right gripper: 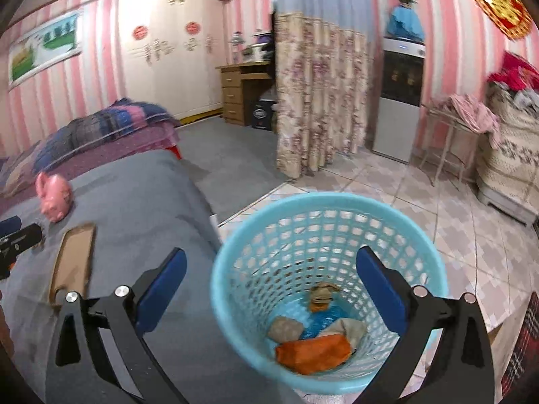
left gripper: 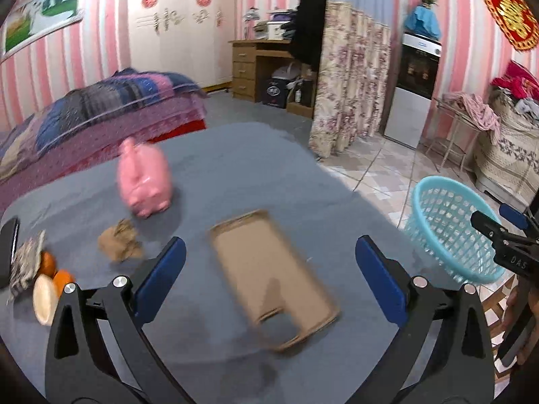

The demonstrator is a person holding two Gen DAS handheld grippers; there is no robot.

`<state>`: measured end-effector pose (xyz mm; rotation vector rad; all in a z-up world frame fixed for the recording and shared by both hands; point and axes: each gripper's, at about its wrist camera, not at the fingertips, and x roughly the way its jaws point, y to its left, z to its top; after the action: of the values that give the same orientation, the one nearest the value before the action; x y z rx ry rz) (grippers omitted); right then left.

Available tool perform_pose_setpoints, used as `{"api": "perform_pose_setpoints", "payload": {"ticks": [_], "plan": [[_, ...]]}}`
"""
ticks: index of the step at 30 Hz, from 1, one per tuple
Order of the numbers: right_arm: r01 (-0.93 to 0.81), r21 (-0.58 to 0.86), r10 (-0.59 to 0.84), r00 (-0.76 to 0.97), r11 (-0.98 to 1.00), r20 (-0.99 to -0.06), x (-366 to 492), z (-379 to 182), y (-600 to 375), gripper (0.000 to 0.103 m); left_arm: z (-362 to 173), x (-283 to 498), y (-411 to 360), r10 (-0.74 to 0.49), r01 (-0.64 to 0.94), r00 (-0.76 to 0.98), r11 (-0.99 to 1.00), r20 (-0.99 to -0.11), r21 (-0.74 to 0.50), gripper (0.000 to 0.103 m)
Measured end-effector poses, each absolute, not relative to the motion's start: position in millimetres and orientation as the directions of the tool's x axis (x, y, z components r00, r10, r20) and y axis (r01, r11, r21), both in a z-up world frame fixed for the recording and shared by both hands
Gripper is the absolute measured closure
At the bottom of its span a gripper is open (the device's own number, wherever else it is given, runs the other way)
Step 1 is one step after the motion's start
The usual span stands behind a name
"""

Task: Collect trash
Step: 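Move both grippers back over the table toward the remaining items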

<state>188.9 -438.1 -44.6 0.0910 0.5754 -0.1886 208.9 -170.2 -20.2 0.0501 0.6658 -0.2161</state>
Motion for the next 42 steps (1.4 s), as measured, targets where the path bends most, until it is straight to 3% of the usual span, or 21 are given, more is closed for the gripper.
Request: {"api": "perform_pose_setpoints", "payload": {"ticks": [9,15,27,32,39,42], "plan": [[0.028,0.116,0.041,0.833,0.993,-0.552,177,-46,-369,0.005,-40,178,-71,-0.058,0.050,0.750,0.998,-0.659,-0.032,0.006],[-0.067,0.083,0.104,0.806,0.994,-0.582,178,-61,-310,0.005,-52,155,4,0.036,-0.091,0.722,0.995,-0.691,-0.043,0.006],[-0.227,0.004,0.169,0.716,0.974,-0.678,186,-82,-222,0.005,-65,144,112,0.149,-0.236,0.694,0.971,-0.704,-0.028,0.006],[-0.205,-0.034,0.124,0.709,0.978,-0.694,193,-89,-189,0.005,-67,152,133,0.178,-0.232,0.688,0.972,-0.704,0.019,0.006],[-0.220,-0.003,0.154,0.692,0.975,-0.705,202,-86,-182,0.005,-69,163,128,0.030,-0.181,0.697,0.974,-0.716,-0.134,0.006],[-0.209,0.016,0.160,0.694,0.978,-0.702,210,-82,-181,0.005,-71,172,111,0.007,-0.150,0.693,0.980,-0.721,-0.134,0.006]]}}
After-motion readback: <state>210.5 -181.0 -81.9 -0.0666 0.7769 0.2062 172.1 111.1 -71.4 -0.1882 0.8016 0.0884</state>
